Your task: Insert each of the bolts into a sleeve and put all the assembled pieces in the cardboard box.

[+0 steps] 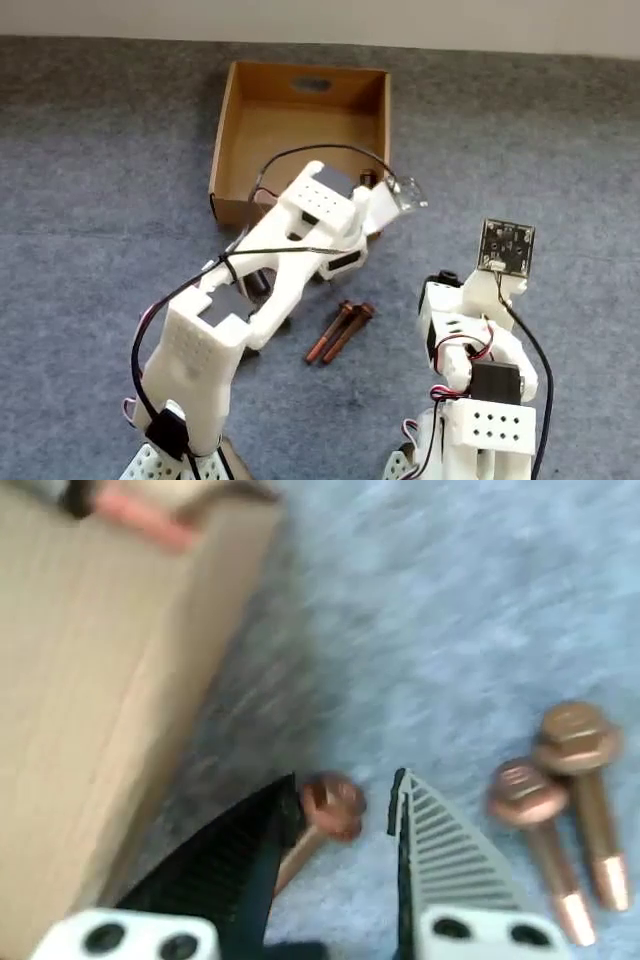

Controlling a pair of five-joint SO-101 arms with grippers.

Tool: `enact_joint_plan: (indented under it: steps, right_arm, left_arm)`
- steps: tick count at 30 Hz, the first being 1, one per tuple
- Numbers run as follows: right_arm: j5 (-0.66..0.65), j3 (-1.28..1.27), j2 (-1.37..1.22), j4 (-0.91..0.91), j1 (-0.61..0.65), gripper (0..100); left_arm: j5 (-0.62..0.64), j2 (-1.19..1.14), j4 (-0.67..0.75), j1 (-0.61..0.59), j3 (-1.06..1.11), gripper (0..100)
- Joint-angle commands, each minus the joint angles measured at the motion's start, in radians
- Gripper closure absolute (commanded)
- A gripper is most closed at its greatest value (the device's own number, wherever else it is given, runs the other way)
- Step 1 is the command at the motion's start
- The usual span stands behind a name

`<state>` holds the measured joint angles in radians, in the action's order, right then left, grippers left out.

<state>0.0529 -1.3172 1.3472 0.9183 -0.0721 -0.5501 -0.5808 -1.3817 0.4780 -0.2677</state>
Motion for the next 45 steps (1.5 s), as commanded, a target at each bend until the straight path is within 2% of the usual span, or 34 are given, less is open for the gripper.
enact_joint_plan:
  steps: [1,8,19,27,32,37,45]
  right_arm:
    - [0.003,0.007,0.015,0.004,-0.008,99.3]
    - [0.003,0.007,0.015,0.004,-0.008,99.3]
    - [0.003,0.007,0.015,0.004,-0.007,99.3]
    - [0.003,0.007,0.015,0.004,-0.007,99.3]
    - [0.003,0.007,0.015,0.004,-0.007,99.3]
    - [0.003,0.007,0.015,0.004,-0.008,99.3]
    - [0.003,0.007,0.015,0.004,-0.008,99.3]
  left_arm:
    - [-0.025,0.085,-0.009,-0.007,-0.016,83]
    - [-0.160,0.088,-0.080,-0.094,-0.018,84]
    - [-0.210,0.079,-0.072,-0.099,-0.015,86]
    - [-0.181,0.085,0.035,-0.067,0.119,87]
    - [-0.098,0.093,0.112,-0.022,0.196,99]
    - [-0.089,0.191,0.137,0.025,0.246,99]
    - [-0.074,0.278,0.315,0.024,0.458,98]
